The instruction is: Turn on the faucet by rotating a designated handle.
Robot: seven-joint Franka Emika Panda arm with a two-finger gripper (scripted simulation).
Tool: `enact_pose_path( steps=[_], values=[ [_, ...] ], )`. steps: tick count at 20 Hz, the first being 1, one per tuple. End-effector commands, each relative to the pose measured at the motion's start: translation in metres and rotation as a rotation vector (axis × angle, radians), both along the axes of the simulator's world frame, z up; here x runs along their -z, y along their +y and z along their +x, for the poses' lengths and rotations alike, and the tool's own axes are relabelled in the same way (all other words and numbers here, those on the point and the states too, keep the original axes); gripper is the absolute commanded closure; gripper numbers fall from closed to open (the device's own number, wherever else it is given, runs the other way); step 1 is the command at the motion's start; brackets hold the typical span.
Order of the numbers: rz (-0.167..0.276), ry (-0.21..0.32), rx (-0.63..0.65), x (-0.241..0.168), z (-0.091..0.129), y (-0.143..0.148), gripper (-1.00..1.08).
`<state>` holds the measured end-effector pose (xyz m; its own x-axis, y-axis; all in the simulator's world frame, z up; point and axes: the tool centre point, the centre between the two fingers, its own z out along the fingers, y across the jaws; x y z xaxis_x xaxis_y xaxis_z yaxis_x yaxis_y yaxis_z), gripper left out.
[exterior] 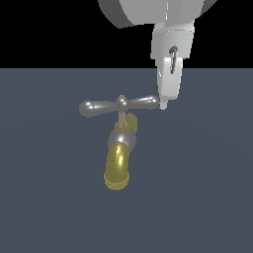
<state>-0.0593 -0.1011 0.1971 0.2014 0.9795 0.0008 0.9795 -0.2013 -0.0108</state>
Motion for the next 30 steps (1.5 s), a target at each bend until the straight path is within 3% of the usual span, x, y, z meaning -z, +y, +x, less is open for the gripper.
enact_pose_path(
  steps=[1,21,22,23,30],
  values=[
    [-0.001,-0.004,-0.012,0.000,0.010,0.009,1.08],
    [-0.003,-0.010,-0.018,-0.002,0.075,0.040,1.08],
    [-0.003,-0.010,-0.018,-0.002,0.075,0.040,1.08],
    [-0.010,-0.003,0.018,0.000,0.067,0.016,1.08],
    [-0.007,-0.006,0.001,-0.001,0.084,0.066,1.08]
  ],
)
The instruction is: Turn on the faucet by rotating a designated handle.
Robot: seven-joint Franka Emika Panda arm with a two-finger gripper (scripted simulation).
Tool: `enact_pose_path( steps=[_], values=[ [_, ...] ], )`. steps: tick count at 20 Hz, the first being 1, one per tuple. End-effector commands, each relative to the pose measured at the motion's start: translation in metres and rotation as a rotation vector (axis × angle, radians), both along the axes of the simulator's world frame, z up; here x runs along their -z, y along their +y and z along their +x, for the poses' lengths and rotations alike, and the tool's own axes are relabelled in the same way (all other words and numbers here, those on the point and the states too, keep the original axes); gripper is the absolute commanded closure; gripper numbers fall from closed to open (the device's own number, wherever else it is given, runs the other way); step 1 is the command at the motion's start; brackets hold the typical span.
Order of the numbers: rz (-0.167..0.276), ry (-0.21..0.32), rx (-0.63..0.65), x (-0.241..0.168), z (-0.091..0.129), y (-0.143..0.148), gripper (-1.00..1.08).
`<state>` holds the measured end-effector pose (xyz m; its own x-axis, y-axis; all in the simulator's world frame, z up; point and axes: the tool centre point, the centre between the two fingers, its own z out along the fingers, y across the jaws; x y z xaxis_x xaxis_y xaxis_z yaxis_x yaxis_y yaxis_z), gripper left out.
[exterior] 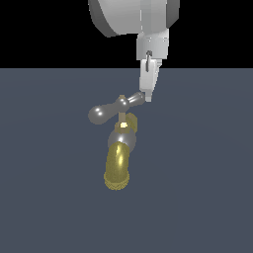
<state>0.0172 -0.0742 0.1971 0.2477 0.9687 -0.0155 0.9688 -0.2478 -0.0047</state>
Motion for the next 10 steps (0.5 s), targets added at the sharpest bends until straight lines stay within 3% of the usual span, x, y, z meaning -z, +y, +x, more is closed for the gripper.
enact_pose_path(
  steps=[1,10],
  values=[
    [0.011,-0.005,-0.049,-0.001,0.010,0.045,1.08],
    [0.014,-0.008,-0.066,-0.002,0.028,0.097,1.08]
  ],
)
